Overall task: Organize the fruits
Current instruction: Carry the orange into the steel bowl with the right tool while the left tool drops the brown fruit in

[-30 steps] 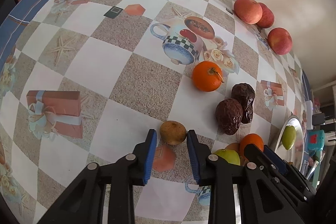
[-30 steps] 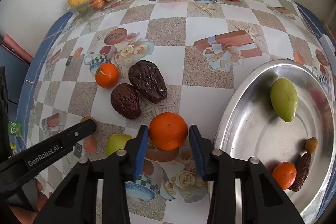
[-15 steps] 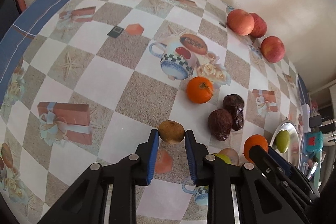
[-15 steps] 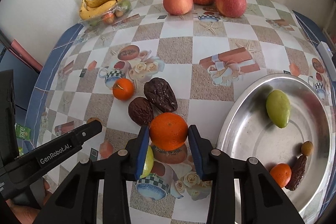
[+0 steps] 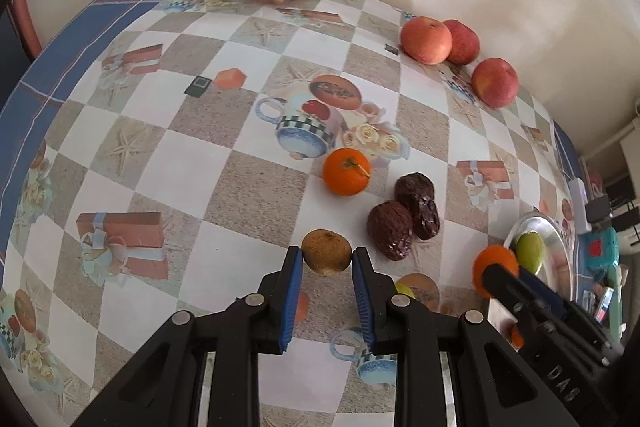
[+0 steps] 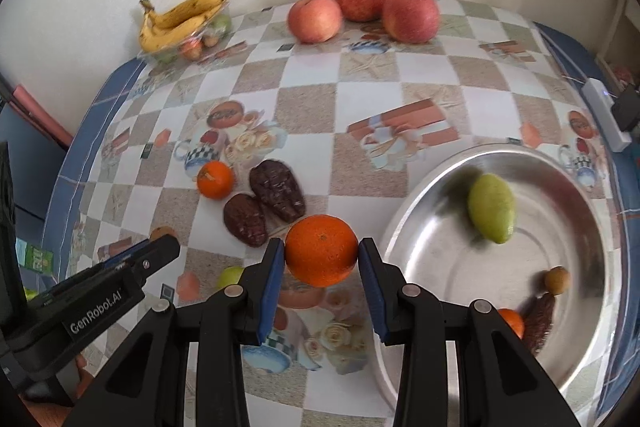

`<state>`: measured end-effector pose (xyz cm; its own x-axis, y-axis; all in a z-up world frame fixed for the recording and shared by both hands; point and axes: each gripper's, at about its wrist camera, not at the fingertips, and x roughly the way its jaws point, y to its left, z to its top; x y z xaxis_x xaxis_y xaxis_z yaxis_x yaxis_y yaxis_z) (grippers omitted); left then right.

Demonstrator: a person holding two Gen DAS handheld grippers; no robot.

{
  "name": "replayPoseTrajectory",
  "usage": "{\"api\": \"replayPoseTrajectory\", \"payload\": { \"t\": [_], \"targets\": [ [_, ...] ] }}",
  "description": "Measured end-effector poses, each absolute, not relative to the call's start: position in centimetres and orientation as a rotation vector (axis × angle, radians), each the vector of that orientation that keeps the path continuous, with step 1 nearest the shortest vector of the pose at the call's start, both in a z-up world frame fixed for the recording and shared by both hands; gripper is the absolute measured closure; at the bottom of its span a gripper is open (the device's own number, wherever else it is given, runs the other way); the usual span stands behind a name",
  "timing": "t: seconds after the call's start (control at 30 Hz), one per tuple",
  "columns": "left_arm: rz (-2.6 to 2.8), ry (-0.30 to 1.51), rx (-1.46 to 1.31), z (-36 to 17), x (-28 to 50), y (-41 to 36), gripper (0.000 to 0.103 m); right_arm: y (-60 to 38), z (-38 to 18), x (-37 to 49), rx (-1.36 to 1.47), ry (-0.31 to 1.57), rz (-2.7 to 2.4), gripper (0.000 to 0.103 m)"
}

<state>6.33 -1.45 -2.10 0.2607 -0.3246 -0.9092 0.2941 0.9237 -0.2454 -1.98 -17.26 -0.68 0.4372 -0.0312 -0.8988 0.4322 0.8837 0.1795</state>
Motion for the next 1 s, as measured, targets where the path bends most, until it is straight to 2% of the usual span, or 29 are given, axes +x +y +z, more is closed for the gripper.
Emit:
{"api": "replayPoseTrajectory", "payload": {
  "t": [0.3, 0.63, 1.0],
  "targets": [
    [-0.483, 1.213, 0.03, -1.3, 4.5, -3.7, 0.076, -21.8, 0.1, -4.4, 0.495, 1.067, -0.426, 0.063],
    [-0.683, 1.176, 0.137, -0.4, -0.3, -9.7, 0.076, -27.2, -0.3, -8.6, 0.638, 1.047, -0.58, 0.063],
    [-0.842, 1.133, 0.27, -1.1, -4.9, -14.6, 0.076, -27.7, -0.4, -9.4, 0.667, 1.038, -0.571, 0.063]
  ]
}}
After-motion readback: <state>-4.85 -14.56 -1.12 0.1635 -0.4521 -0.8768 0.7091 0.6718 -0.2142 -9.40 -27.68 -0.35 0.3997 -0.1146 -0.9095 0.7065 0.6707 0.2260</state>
